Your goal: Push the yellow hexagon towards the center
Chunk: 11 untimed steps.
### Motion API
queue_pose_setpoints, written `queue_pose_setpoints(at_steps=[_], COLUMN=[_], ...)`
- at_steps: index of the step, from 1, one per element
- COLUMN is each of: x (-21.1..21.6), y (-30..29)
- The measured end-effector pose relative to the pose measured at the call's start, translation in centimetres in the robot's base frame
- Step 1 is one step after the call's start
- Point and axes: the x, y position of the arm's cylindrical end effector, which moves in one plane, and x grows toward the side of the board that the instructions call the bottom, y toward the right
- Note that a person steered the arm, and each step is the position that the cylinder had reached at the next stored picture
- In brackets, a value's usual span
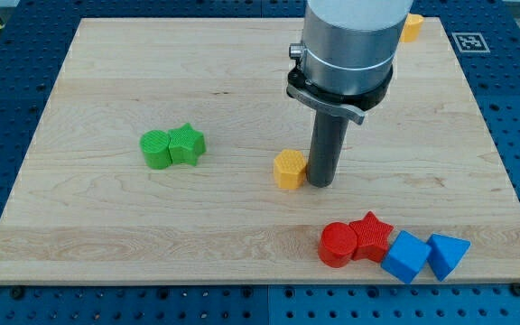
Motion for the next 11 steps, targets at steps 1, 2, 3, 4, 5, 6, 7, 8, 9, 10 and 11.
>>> queue_pose_setpoints(at_steps=[1,2,3,4,5,6,7,8,9,10,11], x=[0.0,0.8,3.4,5.9,4.8,2.0,-0.2,-2.5,-6.6,-9.2,-7.4], y=[-1.7,-4.4,-6.5,-7.8,-10.7,-10.9,-6.8,-1.7,0.9,1.8,3.4])
